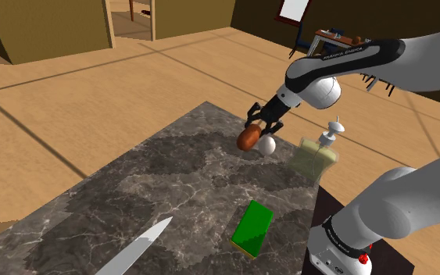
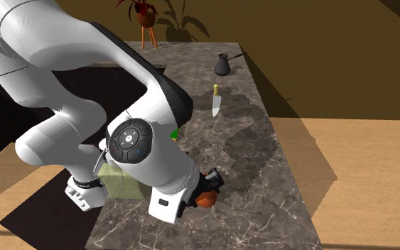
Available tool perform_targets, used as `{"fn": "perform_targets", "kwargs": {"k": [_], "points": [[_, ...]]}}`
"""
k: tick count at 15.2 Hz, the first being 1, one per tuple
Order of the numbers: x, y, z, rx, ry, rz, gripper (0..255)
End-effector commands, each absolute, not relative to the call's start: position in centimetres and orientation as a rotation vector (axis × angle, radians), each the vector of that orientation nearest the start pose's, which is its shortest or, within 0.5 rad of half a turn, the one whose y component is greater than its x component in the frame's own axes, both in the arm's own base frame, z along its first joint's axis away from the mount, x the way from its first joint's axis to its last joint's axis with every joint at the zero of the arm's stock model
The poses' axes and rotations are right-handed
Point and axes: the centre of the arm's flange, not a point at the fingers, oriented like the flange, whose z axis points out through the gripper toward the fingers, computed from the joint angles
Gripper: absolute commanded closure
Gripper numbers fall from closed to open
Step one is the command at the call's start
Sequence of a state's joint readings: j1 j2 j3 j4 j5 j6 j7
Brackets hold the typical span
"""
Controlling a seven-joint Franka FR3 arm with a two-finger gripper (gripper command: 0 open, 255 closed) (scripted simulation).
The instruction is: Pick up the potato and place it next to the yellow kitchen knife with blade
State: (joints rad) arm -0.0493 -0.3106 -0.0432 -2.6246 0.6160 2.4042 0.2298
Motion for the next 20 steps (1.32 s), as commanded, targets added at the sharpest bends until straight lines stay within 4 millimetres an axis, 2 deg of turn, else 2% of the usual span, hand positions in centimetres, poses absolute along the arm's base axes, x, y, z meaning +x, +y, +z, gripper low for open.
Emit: {"fn": "perform_targets", "kwargs": {"k": [1, 20], "points": [[41.7, -3.5, 37.2, -2.498, 1.006, -0.071, 255], [41.7, -3.5, 47.2, -2.498, 1.006, -0.071, 255]]}}
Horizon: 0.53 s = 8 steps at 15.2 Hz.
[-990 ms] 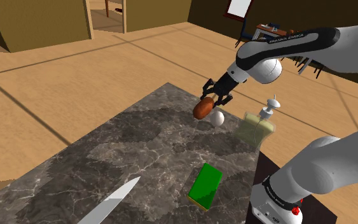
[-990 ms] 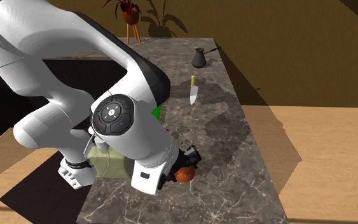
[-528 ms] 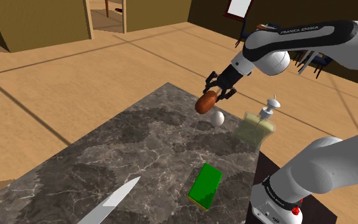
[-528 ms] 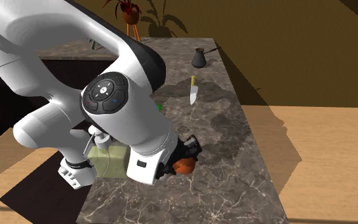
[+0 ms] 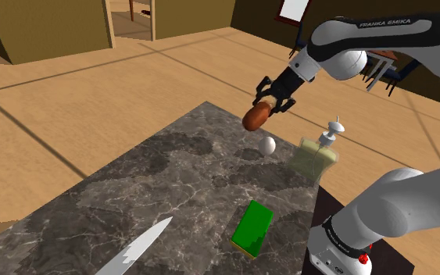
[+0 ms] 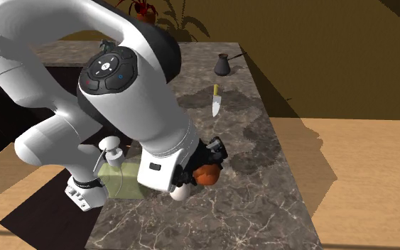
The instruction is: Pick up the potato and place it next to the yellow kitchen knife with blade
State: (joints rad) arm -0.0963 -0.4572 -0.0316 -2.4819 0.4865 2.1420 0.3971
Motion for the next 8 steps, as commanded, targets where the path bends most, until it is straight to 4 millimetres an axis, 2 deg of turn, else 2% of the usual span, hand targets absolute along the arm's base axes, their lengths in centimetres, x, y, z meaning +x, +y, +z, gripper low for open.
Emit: {"fn": "perform_targets", "kwargs": {"k": [1, 4, 8], "points": [[41.7, -3.5, 47.8, -2.498, 1.006, -0.071, 255], [41.7, -3.5, 49.0, -2.498, 1.006, -0.071, 255], [39.2, 1.2, 49.0, -2.498, 1.006, -0.071, 255]]}}
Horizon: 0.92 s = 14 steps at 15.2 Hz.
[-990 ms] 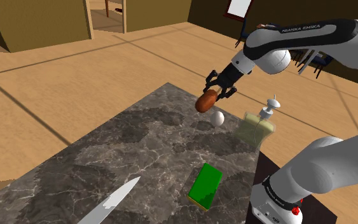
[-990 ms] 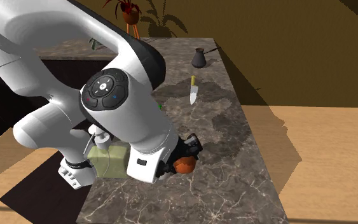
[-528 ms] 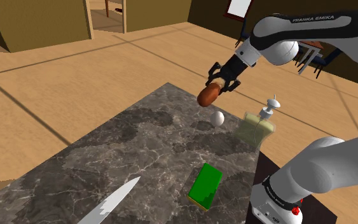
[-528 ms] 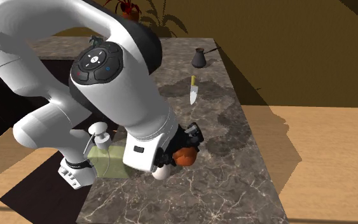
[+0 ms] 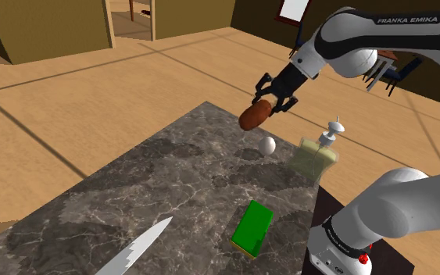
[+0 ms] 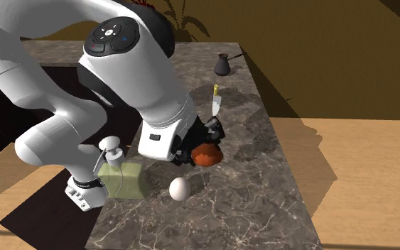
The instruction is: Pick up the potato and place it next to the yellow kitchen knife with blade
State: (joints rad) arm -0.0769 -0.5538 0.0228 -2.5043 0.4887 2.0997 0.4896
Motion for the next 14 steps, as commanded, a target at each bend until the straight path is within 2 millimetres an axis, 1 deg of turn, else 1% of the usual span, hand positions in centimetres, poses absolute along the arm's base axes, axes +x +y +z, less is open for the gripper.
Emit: {"fn": "perform_targets", "kwargs": {"k": [1, 14], "points": [[38.6, 2.4, 49.0, -2.498, 1.006, -0.071, 255], [30.4, 17.5, 49.1, -2.498, 1.006, -0.071, 255]]}}
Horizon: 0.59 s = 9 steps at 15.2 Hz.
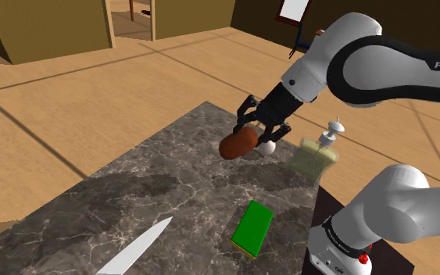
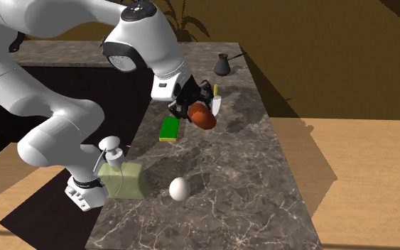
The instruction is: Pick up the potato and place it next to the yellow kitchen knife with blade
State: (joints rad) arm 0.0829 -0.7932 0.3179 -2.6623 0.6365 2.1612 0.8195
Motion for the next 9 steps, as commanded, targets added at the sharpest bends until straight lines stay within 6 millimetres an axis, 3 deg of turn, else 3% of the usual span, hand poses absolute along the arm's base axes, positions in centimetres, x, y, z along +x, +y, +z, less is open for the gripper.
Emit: {"fn": "perform_targets", "kwargs": {"k": [1, 9], "points": [[29.8, 18.6, 49.1, -2.498, 1.006, -0.071, 255], [24.8, 27.9, 49.2, -2.498, 1.006, -0.071, 255]]}}
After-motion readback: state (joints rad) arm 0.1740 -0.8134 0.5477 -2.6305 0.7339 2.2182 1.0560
